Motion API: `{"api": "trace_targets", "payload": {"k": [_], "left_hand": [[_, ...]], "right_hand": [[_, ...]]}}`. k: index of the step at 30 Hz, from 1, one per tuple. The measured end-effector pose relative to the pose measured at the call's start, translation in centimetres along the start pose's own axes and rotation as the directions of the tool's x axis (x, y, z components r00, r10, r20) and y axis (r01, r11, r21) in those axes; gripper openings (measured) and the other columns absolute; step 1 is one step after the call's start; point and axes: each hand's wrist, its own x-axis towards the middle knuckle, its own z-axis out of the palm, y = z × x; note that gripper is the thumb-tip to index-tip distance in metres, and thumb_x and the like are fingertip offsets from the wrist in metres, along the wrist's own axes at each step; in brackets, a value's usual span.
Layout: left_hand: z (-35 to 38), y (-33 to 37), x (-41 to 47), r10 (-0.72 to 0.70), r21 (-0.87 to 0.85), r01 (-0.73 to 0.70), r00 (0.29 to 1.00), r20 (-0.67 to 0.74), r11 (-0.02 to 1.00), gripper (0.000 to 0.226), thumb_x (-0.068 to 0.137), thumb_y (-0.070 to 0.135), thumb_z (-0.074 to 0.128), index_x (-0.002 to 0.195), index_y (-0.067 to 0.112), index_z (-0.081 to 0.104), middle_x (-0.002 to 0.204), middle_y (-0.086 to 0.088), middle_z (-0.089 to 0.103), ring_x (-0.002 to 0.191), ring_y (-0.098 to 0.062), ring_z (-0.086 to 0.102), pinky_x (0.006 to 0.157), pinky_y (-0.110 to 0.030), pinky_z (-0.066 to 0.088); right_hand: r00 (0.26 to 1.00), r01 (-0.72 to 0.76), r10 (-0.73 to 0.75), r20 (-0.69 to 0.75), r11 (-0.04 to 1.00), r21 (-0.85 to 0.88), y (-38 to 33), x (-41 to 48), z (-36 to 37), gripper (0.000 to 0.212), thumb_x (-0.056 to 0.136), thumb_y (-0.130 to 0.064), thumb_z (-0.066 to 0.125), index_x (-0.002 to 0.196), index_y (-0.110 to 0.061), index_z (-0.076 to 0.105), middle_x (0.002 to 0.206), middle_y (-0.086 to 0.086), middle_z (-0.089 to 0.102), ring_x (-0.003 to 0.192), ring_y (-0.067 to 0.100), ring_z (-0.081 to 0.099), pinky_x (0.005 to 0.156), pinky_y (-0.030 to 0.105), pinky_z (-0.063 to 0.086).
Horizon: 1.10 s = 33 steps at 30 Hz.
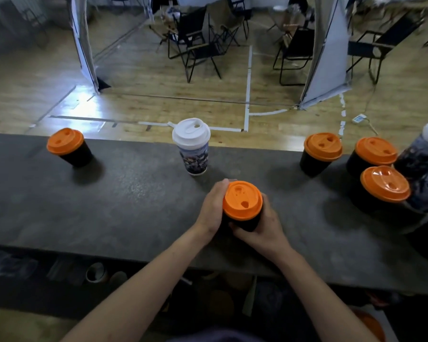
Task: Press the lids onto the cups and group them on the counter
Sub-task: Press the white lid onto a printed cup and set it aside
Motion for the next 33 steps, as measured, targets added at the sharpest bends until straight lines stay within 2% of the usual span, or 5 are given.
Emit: {"api": "trace_targets", "payload": {"k": [7,14,17,23,33], "left_hand": [[-0.2,0.5,-0.9,0.035,0.12,-0.025,0.996,-0.081,0.992,0.035,0.102,0.032,0.039,0.104,0.02,0.072,0.111,-0.001,0.071,0.104,-0.006,0.065,0.09,-0.019,0.047],[0.6,1.4,-1.2,0.003,0.098,0.008,0.994,-0.11,0.995,0.035,0.105,0.017,0.041,0.099,0.009,0.075,0.1,-0.005,0.076,0.094,-0.01,0.069,0.083,-0.023,0.051],[0.4,0.8,-1.8,-0.028,0.072,0.04,0.986,-0.164,0.997,0.037,0.108,0.023,0.038,0.101,0.014,0.074,0.101,-0.004,0.075,0.097,-0.014,0.069,0.083,-0.023,0.051],[0.2,2.2,-0.7,-0.092,0.022,0.094,0.992,-0.091,0.995,0.047,0.111,0.023,0.035,0.09,0.013,0.076,0.084,0.002,0.078,0.081,-0.004,0.071,0.074,-0.014,0.051],[-0.7,1.3,-0.8,-0.092,0.043,0.093,0.996,-0.019,0.995,0.046,0.111,0.035,0.034,0.102,0.016,0.075,0.098,0.0,0.078,0.097,-0.01,0.071,0.086,-0.02,0.05]], "right_hand": [[0.998,-0.034,0.034,-0.052,0.999,-0.001,0.1,0.2,0.2,0.079,0.062,-0.032,0.099,0.123,-0.022,0.05,0.118,-0.011,0.06,0.11,-0.006,0.058,0.088,0.01,0.043],[1.0,0.017,-0.017,0.005,1.0,-0.002,-0.2,0.1,-0.1,0.079,0.065,-0.041,0.093,0.129,-0.021,0.052,0.123,-0.005,0.059,0.116,0.006,0.059,0.096,0.026,0.05],[0.999,-0.043,0.043,-0.028,0.999,0.013,-0.3,0.1,-0.1,0.084,0.057,-0.042,0.099,0.123,-0.024,0.05,0.121,-0.011,0.059,0.112,-0.002,0.059,0.091,0.014,0.046],[0.999,-0.03,0.031,0.036,0.999,-0.026,-0.1,0.1,-0.4,0.079,0.064,-0.045,0.088,0.131,-0.028,0.05,0.127,-0.01,0.062,0.119,0.002,0.059,0.1,0.027,0.049],[0.997,-0.04,0.042,0.059,0.999,-0.033,0.0,0.2,-0.5,0.085,0.065,-0.042,0.095,0.13,-0.04,0.041,0.129,-0.017,0.059,0.122,-0.008,0.054,0.102,0.015,0.043]]}}
